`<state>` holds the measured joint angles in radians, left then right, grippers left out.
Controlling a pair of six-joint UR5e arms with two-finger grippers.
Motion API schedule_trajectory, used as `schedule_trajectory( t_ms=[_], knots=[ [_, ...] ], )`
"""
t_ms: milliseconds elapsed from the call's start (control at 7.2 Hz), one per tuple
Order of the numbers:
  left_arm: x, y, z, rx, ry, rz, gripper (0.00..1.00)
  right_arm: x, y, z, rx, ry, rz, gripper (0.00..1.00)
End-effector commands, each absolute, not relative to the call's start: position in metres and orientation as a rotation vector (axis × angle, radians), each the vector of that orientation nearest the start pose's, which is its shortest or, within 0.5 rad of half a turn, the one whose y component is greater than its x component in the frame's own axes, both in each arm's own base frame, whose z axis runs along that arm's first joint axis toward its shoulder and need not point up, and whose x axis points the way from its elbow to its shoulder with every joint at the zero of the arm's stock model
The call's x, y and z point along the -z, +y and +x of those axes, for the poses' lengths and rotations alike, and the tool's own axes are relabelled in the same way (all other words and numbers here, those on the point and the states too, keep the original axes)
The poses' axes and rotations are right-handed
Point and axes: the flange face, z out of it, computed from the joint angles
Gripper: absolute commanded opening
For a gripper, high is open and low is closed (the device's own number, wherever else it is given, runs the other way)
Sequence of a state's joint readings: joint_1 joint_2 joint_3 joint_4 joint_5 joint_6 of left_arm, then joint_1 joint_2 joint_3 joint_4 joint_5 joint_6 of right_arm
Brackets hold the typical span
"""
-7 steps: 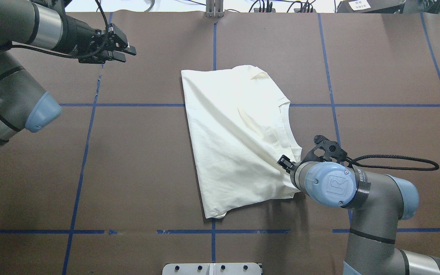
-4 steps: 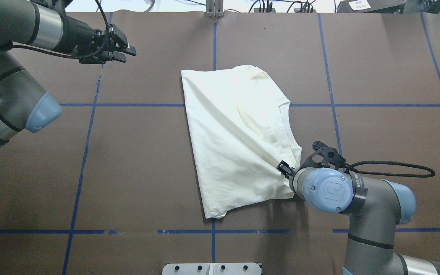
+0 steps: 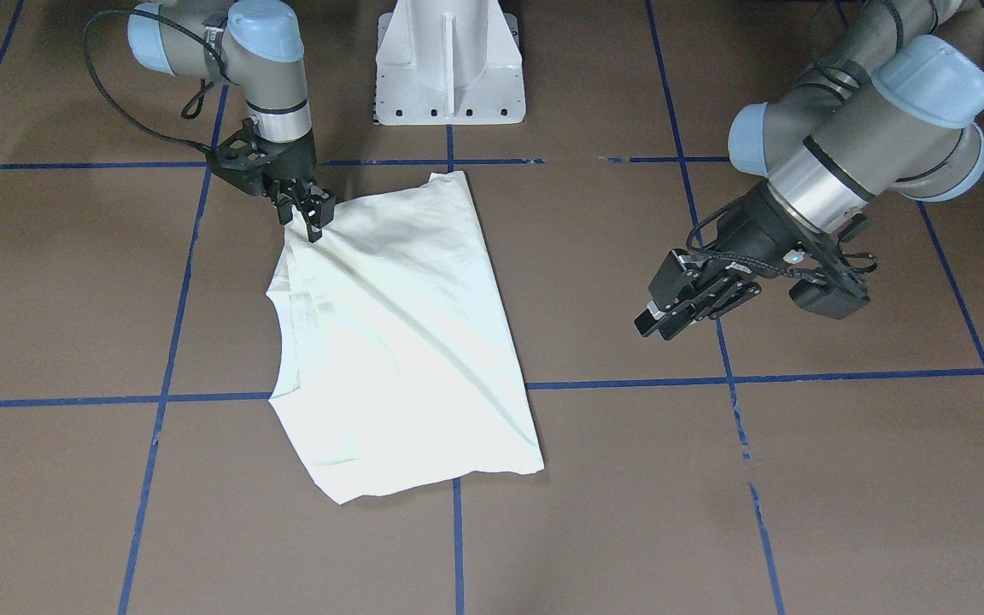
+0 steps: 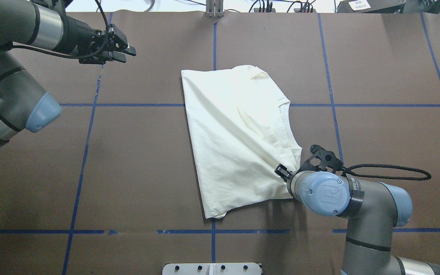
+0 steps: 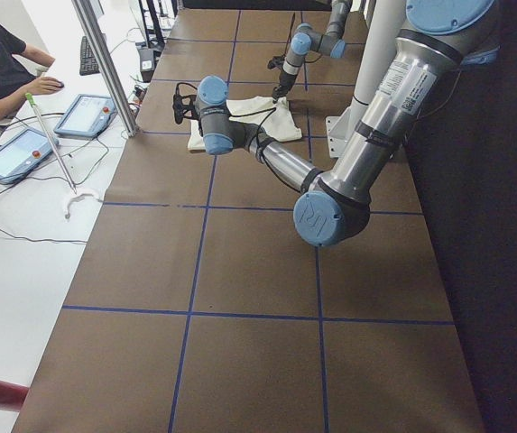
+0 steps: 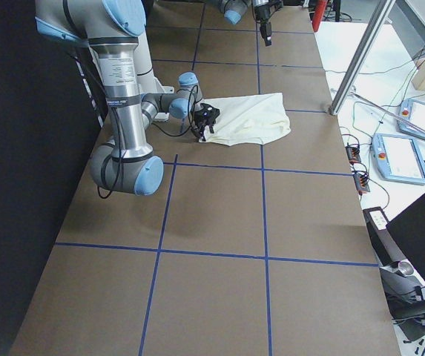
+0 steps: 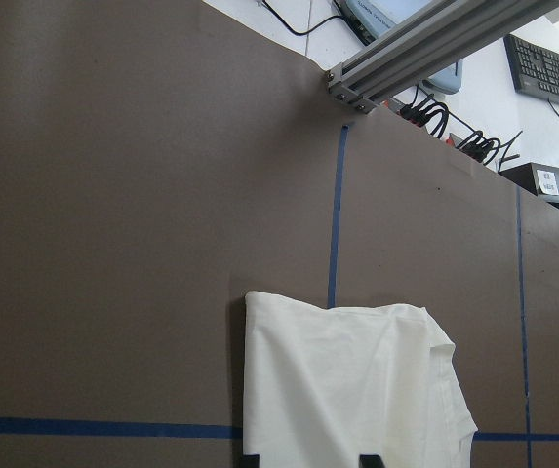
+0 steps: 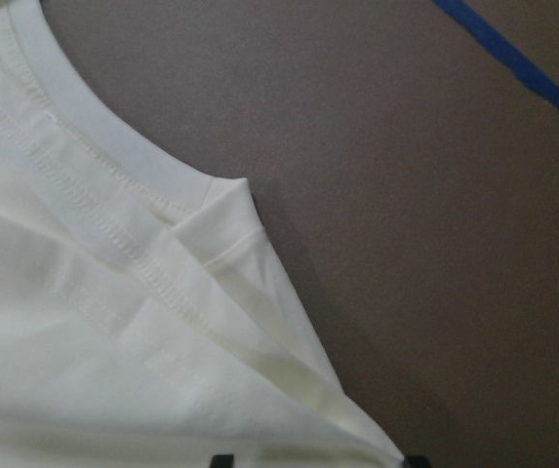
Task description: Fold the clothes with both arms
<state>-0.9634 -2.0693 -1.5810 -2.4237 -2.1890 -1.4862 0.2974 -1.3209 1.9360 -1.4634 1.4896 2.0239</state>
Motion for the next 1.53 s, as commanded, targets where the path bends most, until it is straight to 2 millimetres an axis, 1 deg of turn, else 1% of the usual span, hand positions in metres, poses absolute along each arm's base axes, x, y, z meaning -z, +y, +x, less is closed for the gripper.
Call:
schedule_trajectory(
  t_ms=[0,139,278,416,555,694,833,972,1111,1249,1388],
  knots=[
    [-0.265,-0.574,0.307,0.310,1.392,0.207,0.45,-0.356,-0.300,-0.501,-0.733,-0.744,0.019,0.00],
    [-0.264,-0.573,0.307,0.311,1.392,0.206,0.45,-0.353,-0.300,-0.500,-0.731,-0.750,0.017,0.00],
    [-0.264,-0.573,0.306,0.313,1.391,0.204,0.45,-0.341,-0.299,-0.499,-0.728,-0.774,0.013,0.00],
    [-0.264,-0.573,0.305,0.314,1.391,0.205,0.45,-0.336,-0.298,-0.500,-0.726,-0.780,0.011,0.00],
    [-0.262,-0.571,0.304,0.315,1.395,0.204,0.45,-0.326,-0.298,-0.495,-0.730,-0.800,0.011,0.00],
    [-0.265,-0.565,0.302,0.334,1.395,0.183,0.45,-0.315,-0.294,-0.488,-0.730,-0.821,0.006,0.00],
    [-0.262,-0.553,0.304,0.352,1.412,0.146,0.45,-0.311,-0.287,-0.488,-0.723,-0.818,-0.001,0.00],
    [-0.252,-0.518,0.344,0.367,1.441,0.034,0.45,-0.300,-0.278,-0.481,-0.712,-0.814,-0.006,0.00],
    [-0.240,-0.477,0.388,0.386,1.460,-0.030,0.45,-0.298,-0.271,-0.480,-0.701,-0.798,-0.009,0.00],
    [-0.242,-0.423,0.431,0.400,1.450,-0.086,0.45,-0.297,-0.270,-0.480,-0.700,-0.799,-0.010,0.00],
    [-0.246,-0.382,0.464,0.411,1.412,-0.093,0.46,-0.298,-0.270,-0.480,-0.700,-0.796,-0.009,0.00]
  ],
)
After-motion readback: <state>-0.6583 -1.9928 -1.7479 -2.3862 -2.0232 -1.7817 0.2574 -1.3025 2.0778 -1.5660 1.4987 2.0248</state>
